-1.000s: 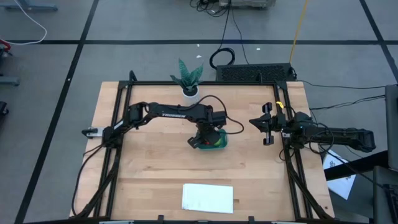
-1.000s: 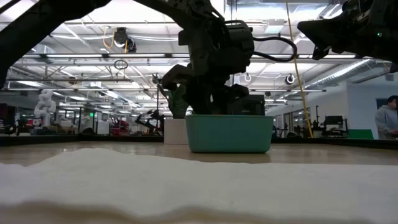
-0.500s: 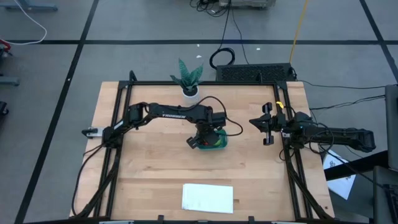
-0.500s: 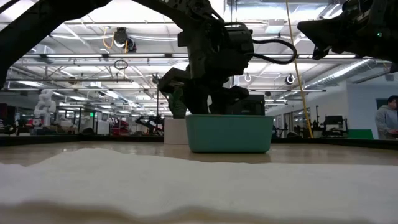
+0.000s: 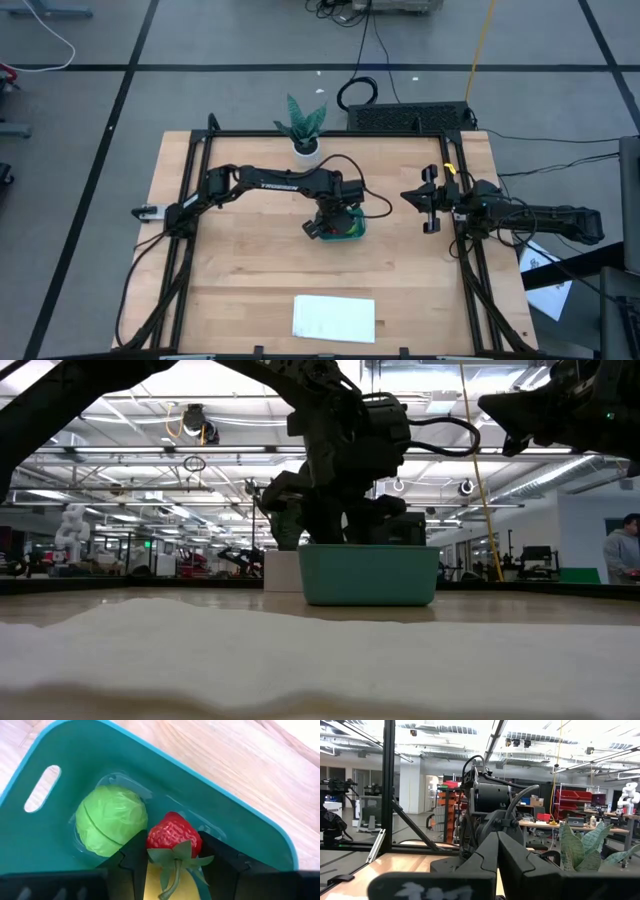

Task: Pick and placing Produce into tupperware
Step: Put the strawberry into the green bin, then adjust the green bin

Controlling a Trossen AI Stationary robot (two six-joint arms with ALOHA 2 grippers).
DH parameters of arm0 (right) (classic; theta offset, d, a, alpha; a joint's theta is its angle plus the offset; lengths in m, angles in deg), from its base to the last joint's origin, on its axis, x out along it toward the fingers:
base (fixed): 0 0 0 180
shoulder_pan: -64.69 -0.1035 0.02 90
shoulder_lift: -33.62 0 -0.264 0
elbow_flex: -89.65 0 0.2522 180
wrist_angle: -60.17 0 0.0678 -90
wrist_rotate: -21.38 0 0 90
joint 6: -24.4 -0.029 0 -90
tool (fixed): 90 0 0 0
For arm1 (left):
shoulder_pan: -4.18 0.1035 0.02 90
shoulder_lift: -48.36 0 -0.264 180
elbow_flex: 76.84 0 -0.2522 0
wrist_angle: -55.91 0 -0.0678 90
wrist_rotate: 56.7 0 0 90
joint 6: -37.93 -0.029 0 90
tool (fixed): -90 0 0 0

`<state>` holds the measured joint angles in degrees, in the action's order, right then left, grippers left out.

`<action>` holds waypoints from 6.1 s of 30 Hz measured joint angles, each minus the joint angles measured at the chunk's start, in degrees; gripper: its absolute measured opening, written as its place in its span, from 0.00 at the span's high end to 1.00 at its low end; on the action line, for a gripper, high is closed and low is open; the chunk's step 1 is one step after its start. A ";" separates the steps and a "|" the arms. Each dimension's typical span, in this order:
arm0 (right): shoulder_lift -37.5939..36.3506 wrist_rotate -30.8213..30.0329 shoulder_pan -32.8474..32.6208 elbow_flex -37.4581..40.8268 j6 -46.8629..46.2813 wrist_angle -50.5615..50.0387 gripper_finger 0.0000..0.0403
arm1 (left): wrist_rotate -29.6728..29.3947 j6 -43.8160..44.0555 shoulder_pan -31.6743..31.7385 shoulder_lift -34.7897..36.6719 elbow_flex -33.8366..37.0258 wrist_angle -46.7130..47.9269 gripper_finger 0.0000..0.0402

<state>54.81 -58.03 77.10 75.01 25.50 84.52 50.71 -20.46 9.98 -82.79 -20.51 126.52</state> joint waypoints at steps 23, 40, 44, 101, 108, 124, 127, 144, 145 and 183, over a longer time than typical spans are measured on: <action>0.00 -0.01 0.00 0.00 -0.44 -0.22 1.00 | 0.50 4.31 -1.51 0.00 0.04 0.08 0.63; 0.00 -0.01 0.00 0.01 -0.44 -0.20 1.00 | 1.01 8.13 -0.35 0.02 0.04 0.01 0.63; 0.00 -0.02 0.00 0.00 -0.44 -0.20 1.00 | 1.01 8.51 -0.36 0.02 0.04 0.01 0.63; 0.00 0.02 -0.01 0.01 -0.41 -1.52 1.00 | -0.97 7.72 -0.66 -1.48 0.09 3.34 0.63; 0.00 0.02 -0.02 0.02 -0.41 -1.56 1.00 | -0.98 6.37 -0.57 -1.44 0.07 3.01 0.63; 0.00 0.02 -0.02 0.01 -0.44 -2.57 1.00 | -1.81 7.32 -0.59 -3.27 0.02 2.88 0.44; 0.00 0.02 -0.02 0.02 -0.44 -3.24 1.00 | -4.11 8.00 -0.62 -3.35 -0.02 3.14 0.41; -0.02 0.02 -0.02 0.00 -0.14 -7.29 1.00 | -13.42 7.49 -0.59 -3.06 -0.02 2.70 0.40; -0.02 0.02 -0.02 0.00 -0.43 -7.40 1.00 | -14.17 7.47 -0.61 -3.04 -0.02 2.68 0.40; 0.02 0.02 -0.02 0.00 -3.05 -9.32 1.00 | -24.51 9.05 -2.61 5.00 0.02 -0.09 0.40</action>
<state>54.83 -58.01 77.08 75.00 22.45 75.20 26.20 -11.41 7.37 -77.79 -20.48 126.43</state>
